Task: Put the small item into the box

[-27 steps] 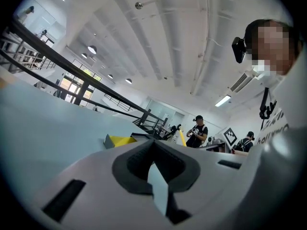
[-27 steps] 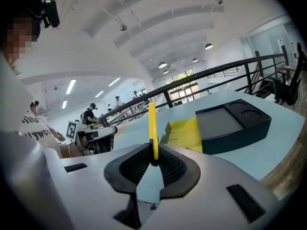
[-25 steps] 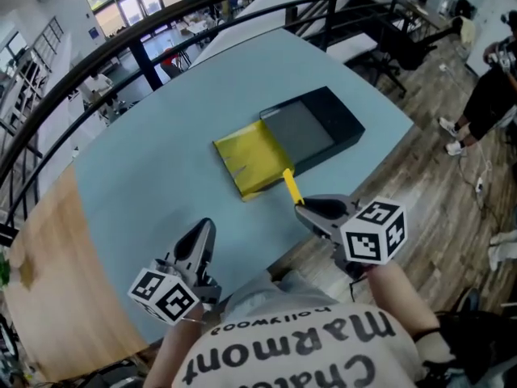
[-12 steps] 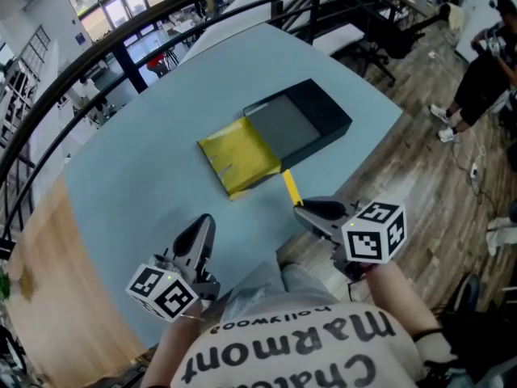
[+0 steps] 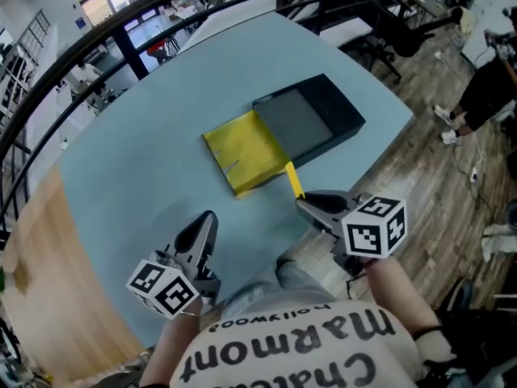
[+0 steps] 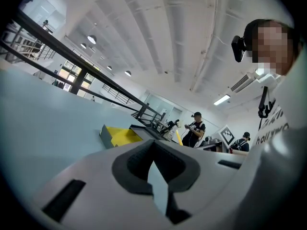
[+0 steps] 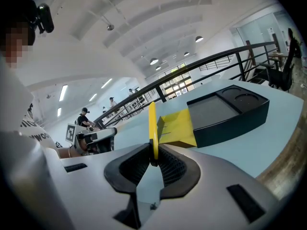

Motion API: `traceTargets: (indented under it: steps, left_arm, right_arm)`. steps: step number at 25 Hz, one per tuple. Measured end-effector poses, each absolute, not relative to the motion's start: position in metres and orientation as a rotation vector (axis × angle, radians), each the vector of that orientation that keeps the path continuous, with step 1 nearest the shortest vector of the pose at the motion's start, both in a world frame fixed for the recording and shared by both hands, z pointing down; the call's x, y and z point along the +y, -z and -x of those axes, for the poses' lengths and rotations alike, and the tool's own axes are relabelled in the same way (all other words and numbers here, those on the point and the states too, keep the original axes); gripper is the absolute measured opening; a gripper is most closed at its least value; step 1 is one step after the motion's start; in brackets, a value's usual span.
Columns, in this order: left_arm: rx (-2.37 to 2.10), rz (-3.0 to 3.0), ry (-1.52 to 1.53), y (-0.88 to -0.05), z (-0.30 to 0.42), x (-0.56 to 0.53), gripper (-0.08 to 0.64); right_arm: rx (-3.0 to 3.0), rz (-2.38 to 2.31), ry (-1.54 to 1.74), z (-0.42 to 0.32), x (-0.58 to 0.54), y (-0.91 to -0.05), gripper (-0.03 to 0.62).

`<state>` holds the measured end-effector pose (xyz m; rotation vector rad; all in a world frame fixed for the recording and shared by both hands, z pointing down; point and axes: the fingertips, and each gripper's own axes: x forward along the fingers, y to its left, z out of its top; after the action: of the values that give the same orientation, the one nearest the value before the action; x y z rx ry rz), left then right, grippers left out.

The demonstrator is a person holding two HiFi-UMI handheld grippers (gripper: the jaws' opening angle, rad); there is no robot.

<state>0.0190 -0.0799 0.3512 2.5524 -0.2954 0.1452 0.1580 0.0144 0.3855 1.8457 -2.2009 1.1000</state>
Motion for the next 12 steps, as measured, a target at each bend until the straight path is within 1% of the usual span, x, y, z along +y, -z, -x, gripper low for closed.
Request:
traceTargets:
  steps: [12]
  left_arm:
    - [-0.380, -2.515, -0.182, -0.362, 0.002, -0.100, 0.002]
  right_arm:
    - [-2.149, -1.806, -1.164, -0.158, -0.032, -0.412, 0.075]
